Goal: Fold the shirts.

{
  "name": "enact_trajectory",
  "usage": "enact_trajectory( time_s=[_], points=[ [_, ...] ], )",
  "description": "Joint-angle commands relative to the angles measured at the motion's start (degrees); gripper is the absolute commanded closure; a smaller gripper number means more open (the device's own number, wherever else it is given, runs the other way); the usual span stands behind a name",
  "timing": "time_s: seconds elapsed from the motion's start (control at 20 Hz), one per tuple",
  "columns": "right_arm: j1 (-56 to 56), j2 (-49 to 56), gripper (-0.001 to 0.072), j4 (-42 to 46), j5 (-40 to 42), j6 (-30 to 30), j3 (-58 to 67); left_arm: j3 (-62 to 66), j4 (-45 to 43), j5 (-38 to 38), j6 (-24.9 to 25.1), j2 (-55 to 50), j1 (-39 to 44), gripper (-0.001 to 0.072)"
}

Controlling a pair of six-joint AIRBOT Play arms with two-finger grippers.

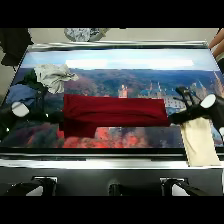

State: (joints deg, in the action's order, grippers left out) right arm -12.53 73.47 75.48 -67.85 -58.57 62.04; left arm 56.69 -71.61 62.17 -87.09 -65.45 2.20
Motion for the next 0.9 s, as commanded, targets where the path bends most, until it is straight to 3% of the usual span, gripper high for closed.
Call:
enact_trajectory(
  time_s=[0.0, 0.35, 0.65, 0.7, 0.75, 0.8, 0.85],
  points=[
    [1.73, 7.45, 0.0664, 2.71, 3.26, -2.78, 10.4, 11.56, -0.83, -0.07, -0.44, -7.96, -3.23, 0.0681],
    [1.79, 23.96, 0.0663, -3.89, 5.49, -3.82, 20.68, 27.74, 4.59, -0.07, 0.63, -29.66, -4.13, 0.0679],
    [1.77, 27.23, 0.0659, -4.37, 6.49, -3.06, 20.7, 30.16, 4.55, 1.18, 1.84, -36.09, -3.54, 0.067],
    [1.66, 27.23, 0.0622, -4.5, 5.75, -2.4, 20.76, 30.18, 4.55, 1.53, 1.84, -36.02, -3.63, 0.0636],
    [1.6, 27.17, 0.0408, -4.31, 4.0, -2.01, 21.2, 30.27, 4.55, 1.9, 1.84, -35.67, -3.96, 0.0509],
    [1.6, 27.02, 0.0107, -3.93, 1.66, -0.83, 22.01, 30.82, 4.55, 3.08, 1.81, -35.3, -4.39, 0.0271],
    [1.62, 26.73, 0.0015, -3.96, -1.22, 2.38, 23.04, 31.61, 4.55, 4.7, 1.79, -34.73, -4.85, 0.0102]
  ],
)
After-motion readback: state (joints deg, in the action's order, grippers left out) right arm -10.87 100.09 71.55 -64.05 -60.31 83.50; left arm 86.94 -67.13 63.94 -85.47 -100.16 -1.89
